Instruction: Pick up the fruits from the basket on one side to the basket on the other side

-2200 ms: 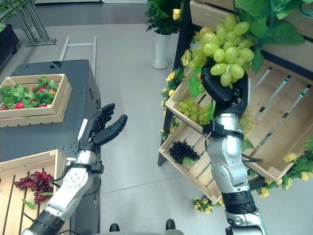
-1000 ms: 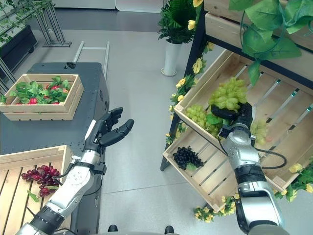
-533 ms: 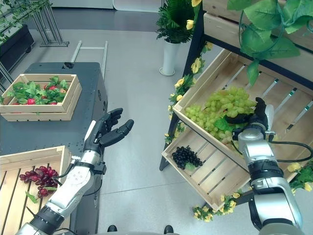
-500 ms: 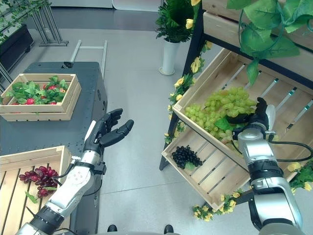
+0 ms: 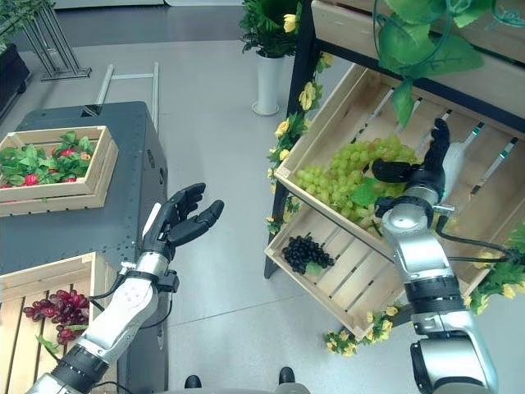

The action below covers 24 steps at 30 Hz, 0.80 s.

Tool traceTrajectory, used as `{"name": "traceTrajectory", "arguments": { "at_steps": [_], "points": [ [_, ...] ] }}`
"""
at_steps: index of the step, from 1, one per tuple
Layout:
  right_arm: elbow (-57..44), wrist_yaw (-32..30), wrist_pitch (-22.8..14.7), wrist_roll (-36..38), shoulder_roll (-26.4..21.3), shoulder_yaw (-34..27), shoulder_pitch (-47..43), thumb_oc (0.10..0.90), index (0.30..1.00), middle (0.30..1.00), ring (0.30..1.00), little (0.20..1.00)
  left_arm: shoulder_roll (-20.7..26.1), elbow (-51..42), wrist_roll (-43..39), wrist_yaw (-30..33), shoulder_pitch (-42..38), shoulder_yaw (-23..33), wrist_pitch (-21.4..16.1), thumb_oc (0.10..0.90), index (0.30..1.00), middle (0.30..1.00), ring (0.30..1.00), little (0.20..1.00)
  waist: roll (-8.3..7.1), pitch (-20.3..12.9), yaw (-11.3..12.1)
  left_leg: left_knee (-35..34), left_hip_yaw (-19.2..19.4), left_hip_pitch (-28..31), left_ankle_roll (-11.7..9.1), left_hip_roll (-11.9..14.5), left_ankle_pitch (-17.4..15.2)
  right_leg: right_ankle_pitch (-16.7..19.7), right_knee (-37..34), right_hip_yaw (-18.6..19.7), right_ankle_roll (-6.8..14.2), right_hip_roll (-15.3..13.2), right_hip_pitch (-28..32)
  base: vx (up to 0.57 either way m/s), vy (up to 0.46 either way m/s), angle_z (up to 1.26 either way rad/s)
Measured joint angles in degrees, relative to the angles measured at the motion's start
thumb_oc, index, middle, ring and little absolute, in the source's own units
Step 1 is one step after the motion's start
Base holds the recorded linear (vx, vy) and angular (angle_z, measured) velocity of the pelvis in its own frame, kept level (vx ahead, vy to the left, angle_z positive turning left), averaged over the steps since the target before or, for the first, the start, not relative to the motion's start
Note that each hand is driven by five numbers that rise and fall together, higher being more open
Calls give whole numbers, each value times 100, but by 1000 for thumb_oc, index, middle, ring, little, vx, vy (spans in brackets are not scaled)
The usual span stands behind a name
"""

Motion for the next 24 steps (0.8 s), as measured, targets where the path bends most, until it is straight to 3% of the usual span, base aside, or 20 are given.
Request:
{"name": "traceTrajectory", "arguments": {
  "at_steps": [6,10,19,24],
  "points": [
    [-674,-18,-730,30,409,0,127,800,900,900,900,900,-34,0,8,49,-3,1,-2,800,900,900,900,900,55,35,27,28,-3,0,-23,-2,9,-1,19,0,0,1,2,-5,2,0],
    [-1104,199,-1136,527,509,22,322,800,900,900,900,900,-46,2,12,96,-2,10,-4,800,900,900,900,900,56,36,30,30,-5,1,-24,-4,9,-2,17,-2,-1,-1,8,9,3,0],
    [-1667,1747,-1680,1003,858,203,837,800,900,900,900,900,-251,1,255,366,36,181,-30,800,900,900,900,900,59,38,41,1,-15,19,-7,0,-1,-6,0,-24,-2,0,34,11,4,0],
    [-1800,2644,-1764,1817,1042,445,1371,800,900,900,900,900,-331,1,488,703,177,508,-63,800,900,900,900,900,59,38,177,0,-40,25,-22,4,9,-11,-2,-60,-5,1,56,14,8,1]
  ]
}}
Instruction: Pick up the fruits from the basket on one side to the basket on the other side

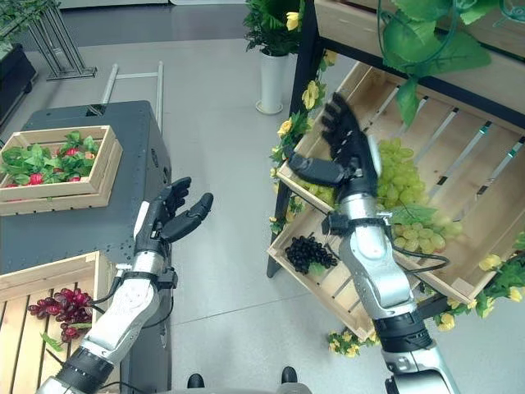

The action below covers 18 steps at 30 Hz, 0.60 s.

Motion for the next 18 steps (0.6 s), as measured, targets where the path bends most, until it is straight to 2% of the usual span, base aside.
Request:
{"name": "traceTrajectory", "arguments": {
  "at_steps": [7,11,15,18],
  "points": [
    [3,1059,-19,437,264,531,729,800,900,900,900,900,-39,-1,601,499,356,659,-35,800,900,900,900,900,0,-1,235,2,-369,-153,-1,-7,19,-74,-2,-352,-26,2,79,39,30,25],
    [26,1345,-28,435,296,566,1028,800,900,900,900,900,-35,-2,787,796,641,1073,-35,800,900,900,900,900,-1,-1,498,39,-534,-227,-38,-18,44,-125,-1,-495,-25,6,106,48,44,24],
    [115,1799,-111,431,275,563,1315,800,900,900,900,900,26,18,1226,1068,891,1424,-28,800,900,900,900,900,-2,-1,647,41,-738,-356,-39,-40,81,-145,21,-758,-18,0,112,45,62,24],
    [385,2108,-133,145,250,614,1352,800,900,900,900,900,138,91,1717,1189,914,1550,-17,800,900,900,900,900,-4,4,725,41,-877,-409,-38,-65,106,-186,21,-896,-5,-10,144,33,73,23]
  ]
}}
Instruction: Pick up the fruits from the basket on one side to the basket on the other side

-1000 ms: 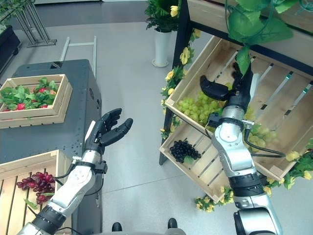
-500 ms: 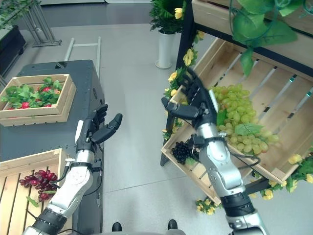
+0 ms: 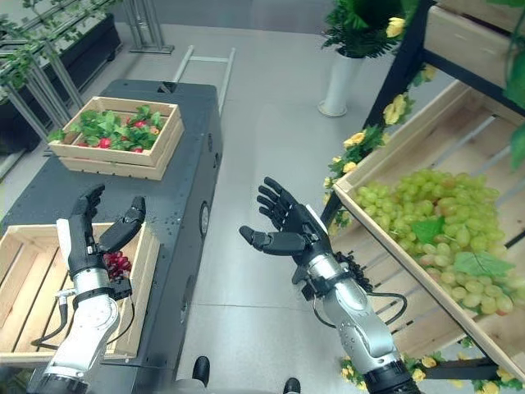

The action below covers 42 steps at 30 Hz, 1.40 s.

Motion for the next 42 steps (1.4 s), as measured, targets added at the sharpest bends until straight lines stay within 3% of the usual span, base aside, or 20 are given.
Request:
{"name": "traceTrajectory", "arguments": {
  "at_steps": [3,8,11,15,20,26,31,42],
  "points": [
    [187,105,0,-165,-41,93,55,800,900,900,900,900,255,222,306,130,56,43,23,800,900,900,900,900,23,15,73,0,-67,-9,-2,-9,8,-53,0,-66,-27,-4,19,-46,109,15],
    [616,133,-76,-458,-240,269,131,800,900,900,900,900,715,1197,1133,338,135,49,280,800,900,900,900,900,195,238,65,71,-211,-379,23,-57,77,-32,39,-180,1,-40,-256,-92,139,13],
    [943,132,-77,-652,-457,380,170,800,900,900,900,900,857,1798,1188,504,123,45,386,800,900,900,900,900,295,581,73,154,-214,-518,36,-95,75,1,70,-189,46,-74,-371,-70,123,4],
    [1034,130,-78,-854,-733,569,145,800,900,900,900,900,1081,2283,1318,800,-99,-51,599,800,900,900,900,900,320,1134,84,268,-228,-665,41,-109,71,-1,179,-191,43,-97,-476,-30,78,1],
    [1132,130,-248,-895,-870,778,-98,800,900,900,900,900,1366,2710,1367,1106,-704,-419,647,800,900,900,900,900,308,1487,57,640,-224,-901,61,-116,-42,-109,556,-177,12,-149,-729,-58,66,-3],
    [1267,130,-351,-894,-949,894,-218,800,900,900,900,900,1553,3095,1343,1331,-1414,-572,834,800,900,900,900,900,201,1953,-64,1046,-182,-1225,72,-129,-139,-177,965,-87,-39,-217,-1105,-44,48,-6],
    [1266,127,-436,-891,-950,1107,-270,800,900,900,900,900,1648,3453,1327,1499,-1854,-586,1018,800,900,900,900,900,10,2151,-92,1228,-136,-1613,73,-99,-139,-157,1155,14,-29,-212,-1523,-53,3,-6],
    [1251,115,-481,-881,-865,1304,-715,800,900,900,900,900,2116,3973,1280,1436,-2714,-858,1271,800,900,900,900,900,-373,2363,-97,1313,-130,-1847,105,-67,-138,-110,1130,11,-2,-178,-1689,-23,-3,1]
  ]
}}
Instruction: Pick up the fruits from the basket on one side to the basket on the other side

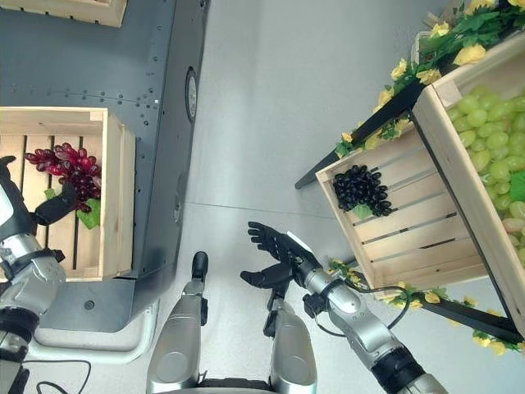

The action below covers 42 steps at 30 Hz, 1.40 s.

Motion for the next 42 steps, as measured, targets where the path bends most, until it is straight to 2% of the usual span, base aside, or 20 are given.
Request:
{"name": "traceTrajectory", "arguments": {
  "at_steps": [7,12,20,23,30,38,42],
  "points": [
    [-2,-19,-1,3,25,24,-26,800,900,900,900,900,25,106,-257,-42,-291,-47,-6,800,900,900,900,900,-152,37,-36,47,-1,-138,-21,63,-13,28,-49,-20,-36,69,-79,0,0,0],
    [-4,-70,-3,45,217,88,-117,800,900,900,900,900,36,249,-757,-185,-519,-46,-10,800,900,900,900,900,-381,52,-116,56,8,-229,-29,91,-13,66,-106,-22,-53,106,-143,0,0,0],
    [-9,-85,-3,47,300,217,-225,800,900,900,900,900,-32,415,-1513,-436,-822,-80,5,800,900,900,900,900,-390,47,-182,66,71,-243,-33,117,-16,69,-112,-18,-57,125,-154,0,0,0],
    [-7,-222,-2,47,427,309,-342,800,900,900,900,900,-312,726,-1986,-464,-1107,-30,208,800,900,900,900,900,-393,45,-209,98,72,-236,-33,122,-16,79,-107,-14,-68,130,-138,1,-11,0],
    [-6,-335,9,51,445,436,-546,800,900,900,900,900,-436,1267,-2867,-570,-1447,31,461,800,900,900,900,900,-397,42,-247,152,92,-206,-32,130,-16,129,-110,15,-72,136,-92,3,-3,-1],
    [2,-359,65,51,537,443,-575,800,900,900,900,900,-522,1361,-3371,-680,-1502,30,737,800,900,900,900,900,-397,42,-282,160,105,-206,-30,125,-15,140,-119,35,-70,132,-93,0,0,0],
    [22,-445,89,51,668,483,-692,800,900,900,900,900,-644,1355,-3376,-671,-1523,16,751,800,900,900,900,900,-397,42,-276,163,105,-206,-29,121,-15,140,-108,31,-71,127,-96,0,0,0]
  ]
}}
